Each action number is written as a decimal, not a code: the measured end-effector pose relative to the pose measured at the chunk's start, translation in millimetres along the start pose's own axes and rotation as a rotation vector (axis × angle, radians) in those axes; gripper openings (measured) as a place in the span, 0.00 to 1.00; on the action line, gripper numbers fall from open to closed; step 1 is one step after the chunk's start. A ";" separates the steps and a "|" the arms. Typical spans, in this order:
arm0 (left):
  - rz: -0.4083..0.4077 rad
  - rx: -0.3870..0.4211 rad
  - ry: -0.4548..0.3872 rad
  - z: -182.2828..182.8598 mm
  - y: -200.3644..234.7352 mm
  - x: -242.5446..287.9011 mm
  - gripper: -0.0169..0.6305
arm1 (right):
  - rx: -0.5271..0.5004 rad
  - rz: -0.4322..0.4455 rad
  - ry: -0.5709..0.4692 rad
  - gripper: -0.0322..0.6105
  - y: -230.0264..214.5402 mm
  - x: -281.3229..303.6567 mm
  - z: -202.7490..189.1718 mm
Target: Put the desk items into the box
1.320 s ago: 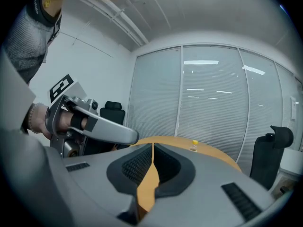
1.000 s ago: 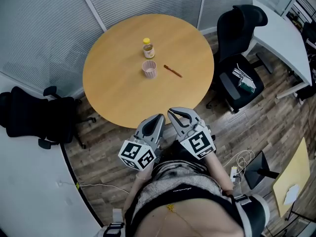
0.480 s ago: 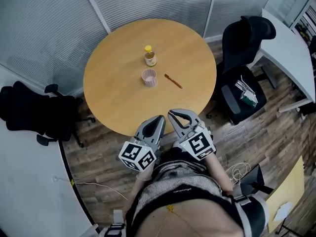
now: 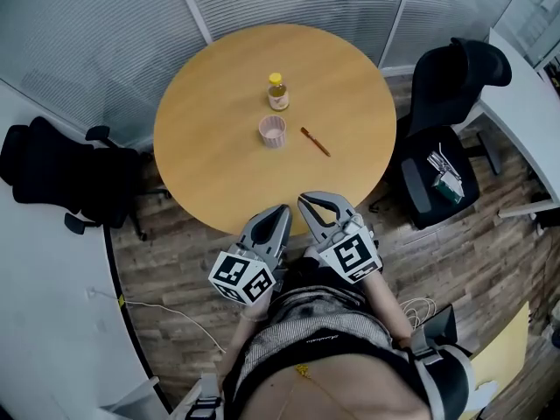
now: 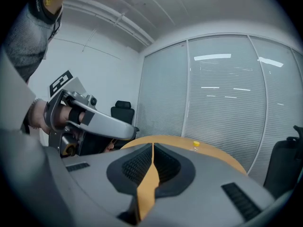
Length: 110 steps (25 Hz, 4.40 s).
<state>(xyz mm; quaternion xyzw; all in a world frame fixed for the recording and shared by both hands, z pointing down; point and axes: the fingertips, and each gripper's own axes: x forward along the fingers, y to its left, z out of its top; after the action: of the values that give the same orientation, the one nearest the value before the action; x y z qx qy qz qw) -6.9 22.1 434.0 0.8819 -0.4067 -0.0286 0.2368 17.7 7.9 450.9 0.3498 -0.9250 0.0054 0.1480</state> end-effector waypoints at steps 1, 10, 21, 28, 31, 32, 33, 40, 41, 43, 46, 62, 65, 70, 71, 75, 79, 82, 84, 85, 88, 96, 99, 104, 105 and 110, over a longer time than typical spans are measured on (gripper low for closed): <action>0.007 -0.001 0.001 0.0 1.4 -0.1 0.03 | 0.003 0.005 -0.001 0.09 0.6 0.6 -0.2; -0.008 0.012 0.019 4.6 8.0 7.4 0.03 | 0.036 -0.033 0.004 0.09 -6.6 0.1 -3.9; -0.041 -0.006 0.039 17.0 38.7 11.9 0.03 | 0.029 -0.068 0.025 0.09 -17.2 29.5 4.8; -0.076 0.000 0.047 34.4 67.8 19.7 0.03 | 0.023 -0.086 0.034 0.09 -19.9 59.8 14.0; -0.086 -0.004 0.055 40.7 83.0 22.1 0.03 | 0.016 -0.096 0.044 0.09 -23.2 75.0 17.0; -0.089 -0.006 0.058 42.6 88.5 22.8 0.03 | 0.017 -0.101 0.045 0.09 -24.4 80.2 18.2; -0.092 -0.006 0.060 44.5 93.8 23.6 0.03 | 0.018 -0.105 0.046 0.09 -25.5 85.5 19.3; -0.122 0.001 0.082 55.1 126.8 27.3 0.03 | 0.032 -0.150 0.060 0.09 -32.8 118.3 20.9; -0.126 0.000 0.085 55.5 131.9 27.0 0.03 | 0.035 -0.159 0.062 0.09 -33.6 122.4 20.7; -0.132 -0.002 0.093 55.9 142.2 26.5 0.03 | 0.040 -0.177 0.067 0.09 -35.0 129.4 20.1; -0.141 0.003 0.112 54.6 153.8 25.1 0.03 | 0.045 -0.200 0.078 0.09 -34.9 135.1 17.6; -0.083 -0.010 0.104 48.0 145.2 45.5 0.03 | 0.044 -0.181 0.072 0.09 -72.6 118.5 10.1; -0.047 -0.023 0.081 49.5 138.6 53.6 0.03 | 0.025 -0.147 0.063 0.09 -82.8 112.7 13.3; -0.007 -0.032 0.057 51.8 128.8 67.3 0.03 | -0.012 -0.095 0.053 0.09 -96.5 104.6 16.2; -0.005 -0.033 0.052 52.4 127.2 69.3 0.03 | -0.009 -0.086 0.048 0.09 -97.7 103.9 16.5; 0.004 -0.028 0.038 54.8 120.1 76.0 0.03 | -0.010 -0.053 0.035 0.09 -101.5 100.7 15.7; 0.003 -0.045 0.023 56.6 115.2 80.1 0.03 | -0.025 -0.027 0.029 0.09 -103.7 101.6 15.4; 0.013 -0.044 0.034 54.3 114.0 81.2 0.03 | -0.018 -0.019 0.021 0.09 -104.3 103.5 17.0; 0.020 -0.044 0.043 52.3 113.8 82.4 0.03 | -0.020 -0.014 0.018 0.09 -105.2 104.3 17.4; 0.021 -0.043 0.046 51.7 113.4 83.0 0.03 | -0.021 -0.013 0.017 0.09 -105.6 104.3 17.4; 0.020 -0.038 0.048 51.6 112.0 83.0 0.03 | -0.020 -0.010 0.021 0.09 -104.8 104.4 16.4; 0.020 -0.003 0.065 47.6 106.5 81.9 0.03 | -0.012 -0.016 0.033 0.09 -107.2 103.3 10.1; 0.024 -0.007 0.066 46.3 106.3 80.7 0.03 | -0.002 -0.031 0.044 0.09 -113.0 103.0 4.8; 0.039 -0.014 0.068 43.1 108.3 79.0 0.03 | 0.006 -0.058 0.077 0.09 -126.7 101.8 -10.4; 0.043 -0.015 0.069 42.6 108.8 78.3 0.03 | 0.010 -0.064 0.084 0.09 -129.7 101.5 -13.6; 0.066 -0.023 0.073 39.9 111.6 76.4 0.03 | 0.008 -0.097 0.129 0.09 -146.1 101.7 -33.6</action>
<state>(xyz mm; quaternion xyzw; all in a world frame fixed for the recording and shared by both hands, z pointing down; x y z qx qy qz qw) -44.1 -111.6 458.8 0.8656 -0.4263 0.0068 0.2624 49.2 -164.3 497.6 0.3938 -0.8955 0.0243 0.2060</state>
